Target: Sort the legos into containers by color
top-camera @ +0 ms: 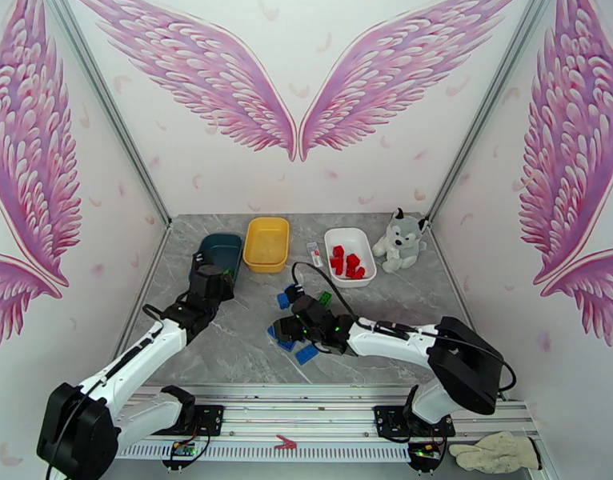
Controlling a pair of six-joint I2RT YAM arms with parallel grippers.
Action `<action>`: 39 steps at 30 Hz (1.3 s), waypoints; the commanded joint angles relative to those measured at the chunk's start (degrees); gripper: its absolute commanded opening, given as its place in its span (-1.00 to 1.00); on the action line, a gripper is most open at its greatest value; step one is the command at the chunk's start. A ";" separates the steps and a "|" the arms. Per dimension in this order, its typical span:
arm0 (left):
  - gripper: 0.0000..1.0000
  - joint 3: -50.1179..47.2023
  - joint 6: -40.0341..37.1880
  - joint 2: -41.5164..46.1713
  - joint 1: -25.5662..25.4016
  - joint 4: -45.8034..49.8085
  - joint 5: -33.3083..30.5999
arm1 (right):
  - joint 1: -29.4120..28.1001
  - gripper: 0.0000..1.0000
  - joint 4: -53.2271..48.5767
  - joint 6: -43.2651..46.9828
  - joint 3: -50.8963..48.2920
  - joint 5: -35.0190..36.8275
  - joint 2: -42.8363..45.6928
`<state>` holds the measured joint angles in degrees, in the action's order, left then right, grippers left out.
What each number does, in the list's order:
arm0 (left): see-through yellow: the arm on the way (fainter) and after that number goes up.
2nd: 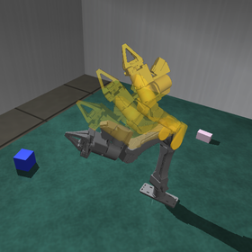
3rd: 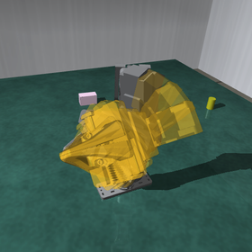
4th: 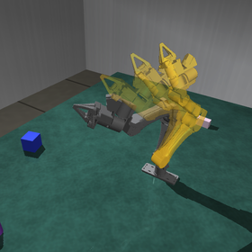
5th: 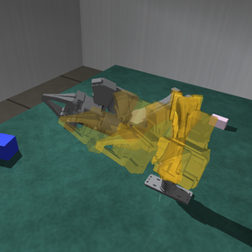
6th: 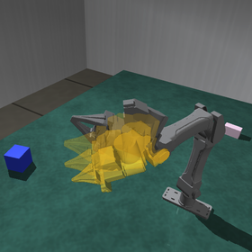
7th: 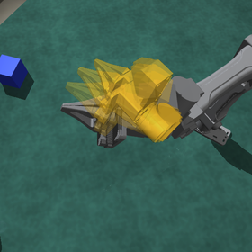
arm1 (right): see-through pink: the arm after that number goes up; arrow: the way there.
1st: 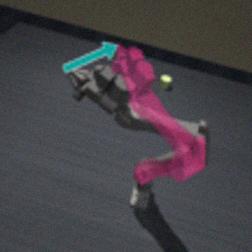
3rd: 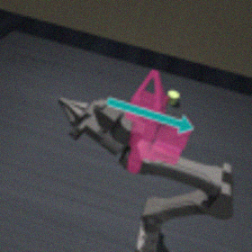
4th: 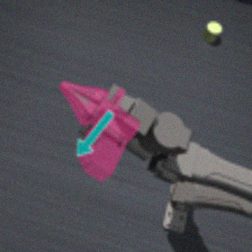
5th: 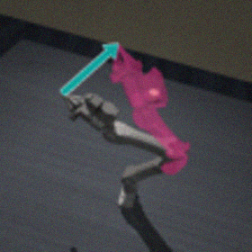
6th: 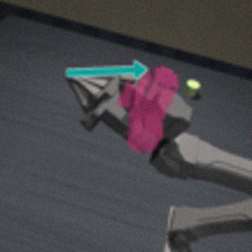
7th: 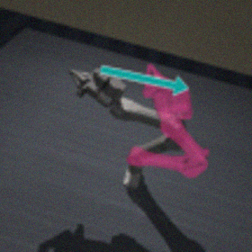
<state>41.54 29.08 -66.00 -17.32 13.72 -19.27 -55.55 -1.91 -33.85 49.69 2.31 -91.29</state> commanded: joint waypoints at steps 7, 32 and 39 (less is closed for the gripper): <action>0.25 14.23 -3.90 -16.75 7.75 -0.71 8.07 | -0.44 0.54 -0.65 0.05 2.24 -1.03 -0.72; 0.52 -4.57 4.51 -1.68 -27.43 -4.37 -0.42 | 7.78 0.66 -6.98 -2.01 -17.40 9.64 24.95; 0.42 -3.48 6.59 -13.37 -34.67 -9.47 -0.09 | 8.23 0.67 -7.15 -3.46 -20.24 9.86 28.15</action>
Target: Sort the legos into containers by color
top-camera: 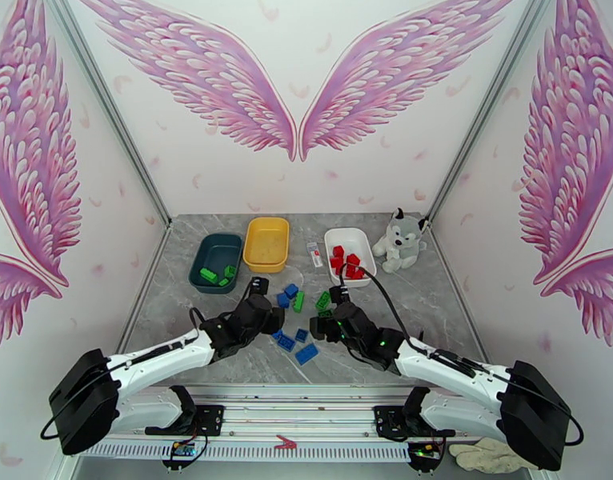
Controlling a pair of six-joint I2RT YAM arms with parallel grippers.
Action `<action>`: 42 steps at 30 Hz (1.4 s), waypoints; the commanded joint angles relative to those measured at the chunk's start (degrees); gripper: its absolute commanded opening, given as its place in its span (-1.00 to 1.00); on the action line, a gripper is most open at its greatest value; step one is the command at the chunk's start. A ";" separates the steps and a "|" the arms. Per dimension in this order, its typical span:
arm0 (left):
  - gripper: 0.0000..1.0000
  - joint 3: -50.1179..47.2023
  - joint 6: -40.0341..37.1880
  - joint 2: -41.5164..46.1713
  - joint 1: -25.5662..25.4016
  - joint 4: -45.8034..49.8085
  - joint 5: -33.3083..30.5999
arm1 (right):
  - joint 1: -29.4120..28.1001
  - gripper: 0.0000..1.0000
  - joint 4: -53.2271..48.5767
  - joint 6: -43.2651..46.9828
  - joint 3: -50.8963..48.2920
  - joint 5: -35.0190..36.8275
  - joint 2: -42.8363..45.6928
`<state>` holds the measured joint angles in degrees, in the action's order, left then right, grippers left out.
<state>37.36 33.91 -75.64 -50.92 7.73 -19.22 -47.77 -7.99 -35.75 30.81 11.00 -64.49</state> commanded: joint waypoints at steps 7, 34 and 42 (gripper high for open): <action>0.36 6.18 1.61 -16.98 -2.00 -8.10 2.77 | 0.48 0.67 -1.08 -2.65 -3.31 1.13 3.13; -0.07 26.54 -3.68 -36.96 1.94 -1.78 0.84 | 0.44 0.68 -5.44 -5.82 -7.94 2.88 12.55; -0.42 24.78 -4.27 -32.08 0.55 -1.85 1.04 | 0.43 0.71 -1.56 -6.09 -8.35 0.54 9.50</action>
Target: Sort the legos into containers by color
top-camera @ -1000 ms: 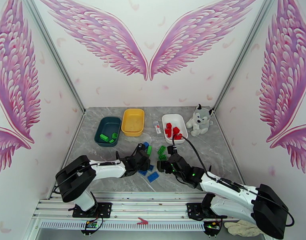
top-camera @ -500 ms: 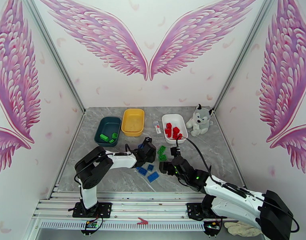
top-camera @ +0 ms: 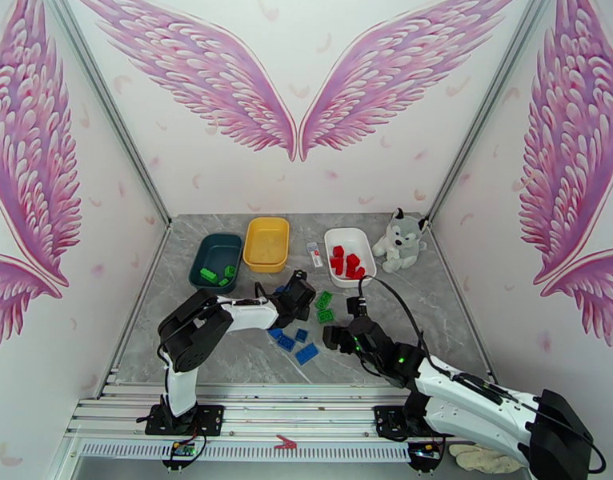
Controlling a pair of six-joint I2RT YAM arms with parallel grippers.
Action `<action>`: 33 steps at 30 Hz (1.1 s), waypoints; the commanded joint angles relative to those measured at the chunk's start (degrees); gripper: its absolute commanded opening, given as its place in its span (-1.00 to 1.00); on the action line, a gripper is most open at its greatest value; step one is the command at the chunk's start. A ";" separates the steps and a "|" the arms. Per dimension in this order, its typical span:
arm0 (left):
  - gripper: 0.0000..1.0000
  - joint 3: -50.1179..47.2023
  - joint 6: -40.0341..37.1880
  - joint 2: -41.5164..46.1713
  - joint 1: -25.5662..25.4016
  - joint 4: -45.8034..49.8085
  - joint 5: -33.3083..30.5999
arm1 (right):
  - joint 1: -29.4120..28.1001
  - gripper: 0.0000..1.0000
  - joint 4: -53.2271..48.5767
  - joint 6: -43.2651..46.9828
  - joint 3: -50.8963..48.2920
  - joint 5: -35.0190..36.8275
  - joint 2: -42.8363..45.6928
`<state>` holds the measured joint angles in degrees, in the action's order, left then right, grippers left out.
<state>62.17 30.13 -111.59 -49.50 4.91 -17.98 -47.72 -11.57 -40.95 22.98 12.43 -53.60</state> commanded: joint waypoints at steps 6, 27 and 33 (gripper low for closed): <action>-0.45 -4.79 -0.44 13.05 0.18 -0.89 2.11 | 0.30 0.70 7.63 -0.19 2.13 -5.48 -9.26; -0.38 -6.79 -5.33 32.33 33.66 11.26 5.65 | -0.23 0.62 10.27 5.06 17.51 -12.03 -27.72; 0.19 -0.51 -6.62 26.07 35.05 13.06 7.07 | -0.23 0.62 10.09 6.61 19.82 -12.43 -30.88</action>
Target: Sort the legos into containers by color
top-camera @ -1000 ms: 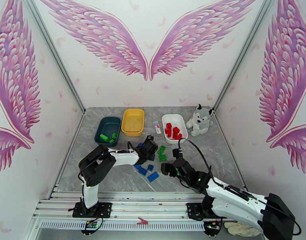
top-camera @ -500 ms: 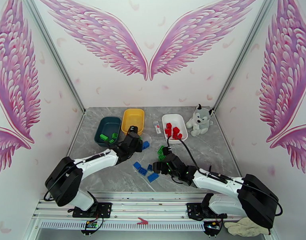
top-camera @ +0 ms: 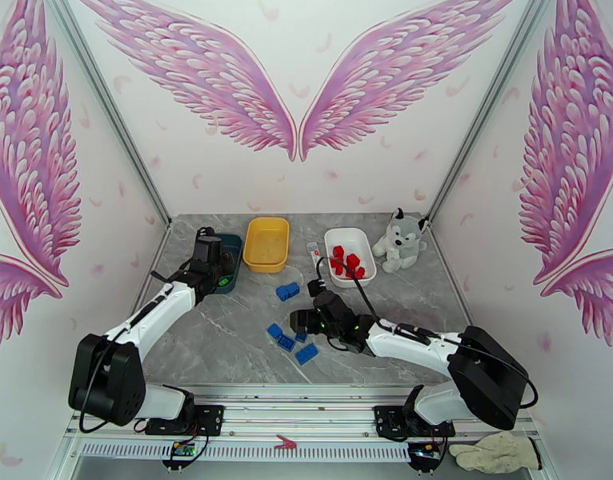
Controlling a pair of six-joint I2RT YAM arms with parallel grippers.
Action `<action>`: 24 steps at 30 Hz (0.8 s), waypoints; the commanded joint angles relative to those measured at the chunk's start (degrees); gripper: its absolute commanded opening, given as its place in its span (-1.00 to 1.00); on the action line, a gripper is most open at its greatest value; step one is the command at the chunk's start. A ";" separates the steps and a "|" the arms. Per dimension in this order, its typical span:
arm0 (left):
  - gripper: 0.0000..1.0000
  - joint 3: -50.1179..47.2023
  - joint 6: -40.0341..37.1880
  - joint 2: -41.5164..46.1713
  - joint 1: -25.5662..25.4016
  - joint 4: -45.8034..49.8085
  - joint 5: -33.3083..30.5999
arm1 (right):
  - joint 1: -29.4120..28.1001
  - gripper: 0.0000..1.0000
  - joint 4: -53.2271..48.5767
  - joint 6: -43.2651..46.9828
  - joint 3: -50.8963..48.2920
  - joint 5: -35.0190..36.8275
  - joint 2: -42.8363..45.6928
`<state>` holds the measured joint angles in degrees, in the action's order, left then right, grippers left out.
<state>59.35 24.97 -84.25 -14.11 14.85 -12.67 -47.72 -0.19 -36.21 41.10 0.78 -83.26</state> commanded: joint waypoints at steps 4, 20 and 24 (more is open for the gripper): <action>0.51 -2.43 -0.53 4.16 -2.53 0.41 -0.49 | -0.08 0.62 -1.40 2.79 0.82 0.29 -1.31; 0.60 -15.65 5.25 15.57 -26.90 -2.87 -8.32 | 3.34 0.66 -5.24 0.32 -8.13 9.70 9.43; 0.64 -15.64 5.86 7.73 -34.18 -8.81 -8.03 | 6.15 0.68 -7.54 -1.99 -9.64 10.64 10.75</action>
<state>44.31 29.39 -72.44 -44.80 11.53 -19.86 -43.22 -4.32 -35.92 33.21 8.71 -74.00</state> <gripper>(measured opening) 0.817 0.836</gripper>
